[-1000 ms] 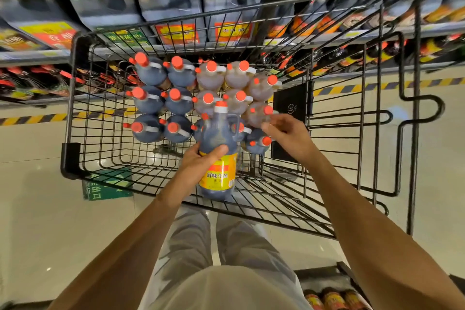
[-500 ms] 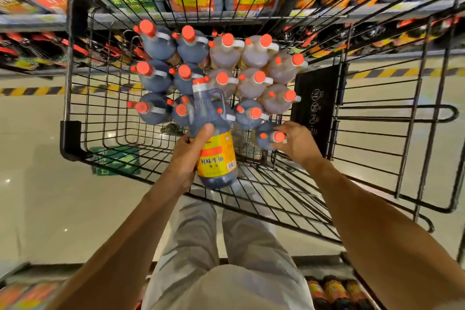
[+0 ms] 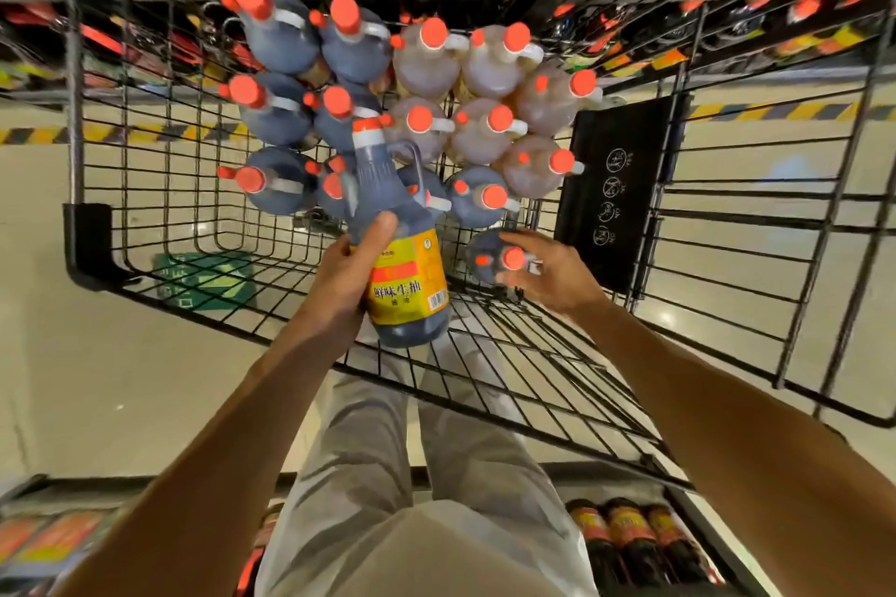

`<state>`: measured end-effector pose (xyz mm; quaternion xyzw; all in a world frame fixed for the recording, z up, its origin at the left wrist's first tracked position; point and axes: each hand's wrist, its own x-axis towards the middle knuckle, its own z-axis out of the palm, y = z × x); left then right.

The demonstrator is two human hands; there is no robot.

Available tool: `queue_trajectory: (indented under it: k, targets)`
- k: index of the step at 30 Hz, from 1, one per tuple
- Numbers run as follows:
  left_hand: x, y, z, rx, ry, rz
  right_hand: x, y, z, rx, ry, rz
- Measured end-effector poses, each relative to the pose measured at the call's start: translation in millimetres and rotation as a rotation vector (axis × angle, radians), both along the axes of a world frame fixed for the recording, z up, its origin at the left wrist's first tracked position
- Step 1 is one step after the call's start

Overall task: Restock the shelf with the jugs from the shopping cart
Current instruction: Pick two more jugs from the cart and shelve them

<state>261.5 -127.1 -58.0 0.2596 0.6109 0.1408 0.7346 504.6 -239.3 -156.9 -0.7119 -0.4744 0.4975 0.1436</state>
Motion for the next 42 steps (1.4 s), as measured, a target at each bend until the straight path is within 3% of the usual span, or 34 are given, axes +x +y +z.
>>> queue_trajectory:
  k: [4, 11, 14, 18, 22, 32, 42]
  targets:
    - [-0.3, 0.7, -3.6, -0.005, -0.006, 0.039, -4.3, 3.1, -10.0, -0.031, 0.09, -0.147]
    - [-4.2, 1.5, -9.1, -0.023, -0.012, 0.09, -25.4, -5.3, -39.4, -0.124, 0.178, -0.02]
    - [-6.4, 1.1, -12.5, -0.029, -0.016, 0.097, -33.1, 8.9, -43.3, -0.04, 0.057, 0.211]
    - [-6.8, 2.7, -11.5, -0.029, -0.019, 0.096, -34.1, 11.4, -51.1, -0.003, -0.082, 0.254]
    - [-6.1, 2.1, -4.9, -0.017, -0.02, 0.129, -32.1, 14.9, -31.5, 0.039, 0.004, 0.185]
    - [-12.8, 14.4, 79.5, 0.009, -0.041, 0.122, -26.1, 32.7, 106.5, -0.023, 0.479, -0.33]
    - [-51.4, 33.9, 196.7, 0.233, -0.272, 0.164, -61.0, 115.9, 260.4, 0.217, 0.755, -0.488]
